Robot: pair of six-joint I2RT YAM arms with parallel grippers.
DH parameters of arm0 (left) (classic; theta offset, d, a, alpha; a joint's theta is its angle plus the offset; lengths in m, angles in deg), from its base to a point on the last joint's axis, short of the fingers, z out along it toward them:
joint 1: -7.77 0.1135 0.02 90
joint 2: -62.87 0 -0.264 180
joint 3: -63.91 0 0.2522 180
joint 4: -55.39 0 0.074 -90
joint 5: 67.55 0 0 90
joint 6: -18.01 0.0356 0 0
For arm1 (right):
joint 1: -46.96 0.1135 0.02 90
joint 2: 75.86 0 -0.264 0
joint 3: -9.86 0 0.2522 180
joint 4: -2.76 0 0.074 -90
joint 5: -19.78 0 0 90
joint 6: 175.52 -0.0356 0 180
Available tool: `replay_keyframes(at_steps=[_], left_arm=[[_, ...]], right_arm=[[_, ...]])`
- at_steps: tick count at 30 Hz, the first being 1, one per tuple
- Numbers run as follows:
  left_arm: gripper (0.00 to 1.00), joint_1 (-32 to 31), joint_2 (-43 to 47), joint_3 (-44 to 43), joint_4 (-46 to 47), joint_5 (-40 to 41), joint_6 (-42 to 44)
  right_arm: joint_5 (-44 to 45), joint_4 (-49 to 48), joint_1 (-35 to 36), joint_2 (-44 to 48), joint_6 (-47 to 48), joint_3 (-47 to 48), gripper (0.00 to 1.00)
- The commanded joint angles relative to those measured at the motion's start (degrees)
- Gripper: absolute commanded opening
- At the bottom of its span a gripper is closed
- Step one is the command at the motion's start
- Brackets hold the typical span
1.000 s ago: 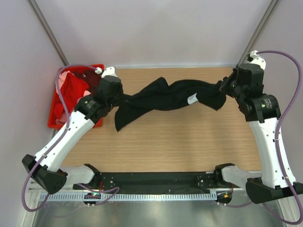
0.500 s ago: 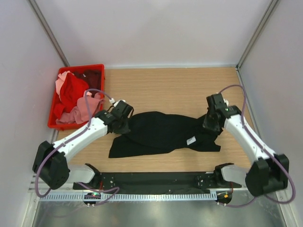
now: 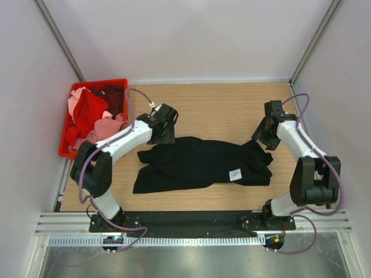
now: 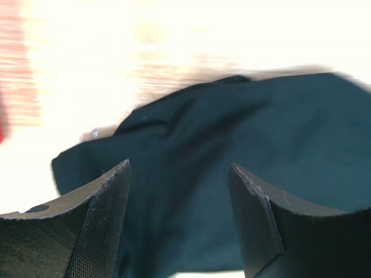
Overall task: Fold and stack the t-shirts
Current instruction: Flatten the tshirt out
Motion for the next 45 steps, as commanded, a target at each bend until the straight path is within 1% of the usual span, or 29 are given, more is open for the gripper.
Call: replay_keyframes(at_steps=[1,4,5,7,9,10,11,12,13,15,16,17,18,19,21,22,24,25,26,27,28,29,30,31,33,36,42,44,45], left_arm=[[0.69,0.53,-5.37,-0.67,0.44,0.20,3.09],[0.68,0.53,-9.41,-0.22,4.22,-5.68,4.14],[0.67,0.53,-10.30,-0.14,5.97,-7.17,4.32],[0.63,0.53,-13.37,-0.84,6.43,-8.94,4.58],[0.40,0.53,-15.57,-2.41,6.34,-9.03,5.64],[0.15,0.62,-16.01,-5.03,5.64,-7.38,5.90],[0.07,0.97,-16.45,-7.41,2.94,-6.06,6.51],[0.00,1.41,-16.54,-12.65,1.00,-2.65,6.43],[0.00,2.02,-16.28,-16.01,-3.02,-0.96,6.52],[0.00,2.11,-14.80,-21.38,-6.74,3.42,6.87],[0.00,2.11,-12.26,-25.84,-9.02,7.01,6.96],[0.00,2.11,-10.76,-26.93,-9.65,8.44,7.05],[0.00,2.03,-8.92,-27.47,-9.83,9.41,6.79],[0.00,2.03,-5.51,-26.25,-9.48,9.95,6.52],[0.00,1.94,-1.71,-22.57,-8.78,9.17,5.21],[0.00,1.94,1.61,-17.16,-7.39,7.68,4.68],[0.00,1.94,4.45,-10.72,-4.31,4.52,3.80],[0.00,1.94,5.77,-6.68,-1.68,2.15,4.84],[0.01,1.94,6.56,-1.60,3.39,-3.44,5.55],[0.10,1.94,6.05,-0.15,4.74,-5.24,5.90],[0.34,1.94,5.26,0.47,5.54,-7.17,6.43],[0.44,1.94,2.47,0.48,5.81,-8.06,6.69],[0.48,1.94,1.05,-0.39,5.81,-9.46,6.96],[0.53,1.94,-0.53,-1.01,5.81,-10.08,8.09],[0.60,1.94,-5.11,-2.86,5.72,-11.14,8.98],[0.65,1.85,-10.55,-4.26,5.99,-13.59,10.65],[0.68,1.85,-19.17,-5.67,8.35,-17.90,12.41],[0.68,1.68,-20.58,-5.76,8.97,-17.82,12.32],[0.66,1.59,-21.11,-5.94,9.24,-17.82,12.15]], right_arm=[[-0.55,-4.00,-3.69,-5.02,1.02,1.46,0.62],[-2.56,-6.72,-4.15,-10.03,0.67,1.28,0.62],[-2.92,-7.61,-4.15,-11.35,0.50,1.02,0.63],[-3.71,-10.41,-4.15,-14.08,0.58,0.76,0.61],[-3.89,-12.26,-4.24,-14.96,1.37,1.54,0.46],[-3.98,-12.88,-4.24,-15.49,1.72,3.98,0.36],[-3.89,-12.37,-4.15,-15.75,2.42,6.10,0.17],[-4.32,-11.14,-4.15,-15.84,2.60,8.73,0.06],[-4.68,-8.43,-4.15,-15.24,2.95,14.58,0.01],[-5.21,-6.22,-3.80,-13.22,3.04,20.33,0.01],[-5.03,-4.29,-3.63,-10.77,3.22,25.14,0.01],[-4.77,-3.41,-3.36,-9.53,3.48,27.19,0.01],[-4.68,-2.61,-3.19,-8.39,3.74,28.78,0.01],[-4.33,-0.60,-3.18,-6.98,3.92,30.71,0.01],[-3.10,3.17,-3.18,-3.73,4.18,30.73,0.01],[-2.14,4.15,-3.18,-1.63,4.36,28.46,0.01],[-2.22,4.08,-3.18,1.11,4.36,23.72,0.01],[-2.65,2.86,-3.18,2.08,4.19,18.21,0.05],[-2.66,2.41,-3.18,3.04,3.75,15.90,0.13],[-2.57,1.80,-3.18,2.96,2.88,13.87,0.24],[-2.31,1.79,-3.18,2.62,2.35,10.81,0.42],[-1.79,2.05,-3.27,2.00,1.64,9.91,0.46],[-2.04,2.05,-3.27,0.52,1.20,8.59,0.50],[-2.22,2.05,-3.36,-0.28,0.50,7.97,0.56],[-2.04,1.70,-3.54,-3.17,-0.12,6.65,0.61],[-1.34,-0.48,-4.06,-5.47,-0.47,4.46,0.65],[-0.81,-5.93,-4.77,-12.06,-0.65,1.64,0.68],[-0.81,-8.04,-4.77,-14.51,-0.91,0.85,0.68],[-0.73,-9.79,-4.85,-15.40,-0.91,0.76,0.68]])
